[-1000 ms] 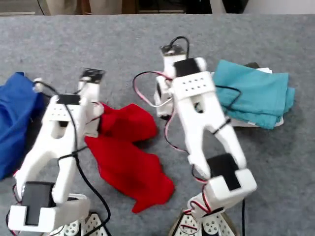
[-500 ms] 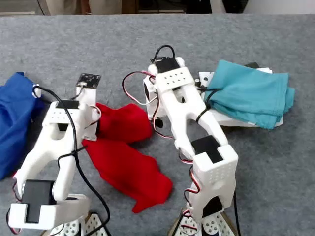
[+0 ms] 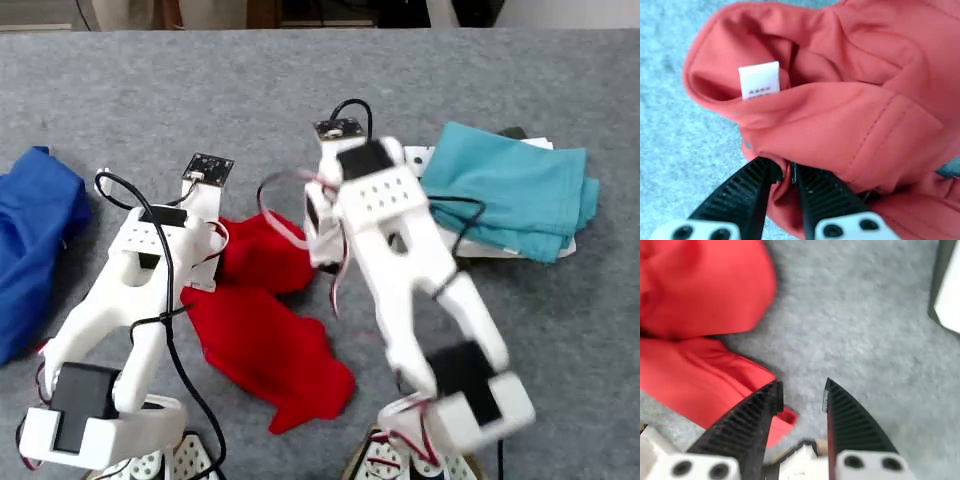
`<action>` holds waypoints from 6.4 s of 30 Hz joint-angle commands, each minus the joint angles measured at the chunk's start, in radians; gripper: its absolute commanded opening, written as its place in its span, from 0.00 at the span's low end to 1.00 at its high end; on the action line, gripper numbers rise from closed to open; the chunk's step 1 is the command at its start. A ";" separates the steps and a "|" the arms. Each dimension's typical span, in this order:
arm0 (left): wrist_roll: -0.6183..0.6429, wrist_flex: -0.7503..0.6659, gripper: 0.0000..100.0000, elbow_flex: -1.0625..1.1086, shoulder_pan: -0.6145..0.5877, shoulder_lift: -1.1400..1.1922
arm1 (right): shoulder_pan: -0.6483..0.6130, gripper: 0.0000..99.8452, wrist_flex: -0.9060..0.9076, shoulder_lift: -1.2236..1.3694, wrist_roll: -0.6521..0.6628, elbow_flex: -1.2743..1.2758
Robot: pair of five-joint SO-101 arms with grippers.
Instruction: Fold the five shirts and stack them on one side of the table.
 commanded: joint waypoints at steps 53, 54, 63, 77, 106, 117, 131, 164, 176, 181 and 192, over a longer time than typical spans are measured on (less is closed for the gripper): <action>0.008 -0.069 0.02 0.058 -0.198 -0.002 | -0.203 0.34 -0.471 0.484 -0.170 -0.186; 0.008 -0.069 0.02 0.058 -0.198 -0.002 | -0.203 0.33 -0.471 0.495 -0.172 -0.189; 0.008 -0.074 0.02 0.069 -0.199 0.038 | -0.186 0.21 -0.465 0.578 -0.172 -0.262; 0.015 -0.077 0.02 0.075 -0.252 0.044 | -0.166 0.25 -0.351 0.685 -0.112 -0.426; 0.074 -0.081 0.02 0.086 -0.269 0.044 | -0.182 0.07 0.120 1.086 -0.014 -1.107; 0.074 -0.077 0.02 0.086 -0.265 0.042 | -0.154 0.00 0.138 1.081 -0.015 -1.158; 0.080 0.172 0.02 -0.127 -0.258 0.033 | -0.005 0.00 0.146 0.797 -0.015 -1.081; 0.072 0.167 0.02 -0.215 -0.385 0.035 | -0.194 0.27 -0.063 0.639 0.133 -0.771; 0.072 0.075 0.02 -0.153 -0.460 0.042 | -0.285 0.26 -0.209 0.881 -0.018 -0.920; 0.072 0.091 0.06 -0.153 -0.470 0.042 | -0.285 0.26 -0.196 0.924 -0.017 -1.021; 0.074 0.163 0.21 -0.166 -0.502 0.033 | -0.280 0.26 -0.107 0.932 -0.009 -1.144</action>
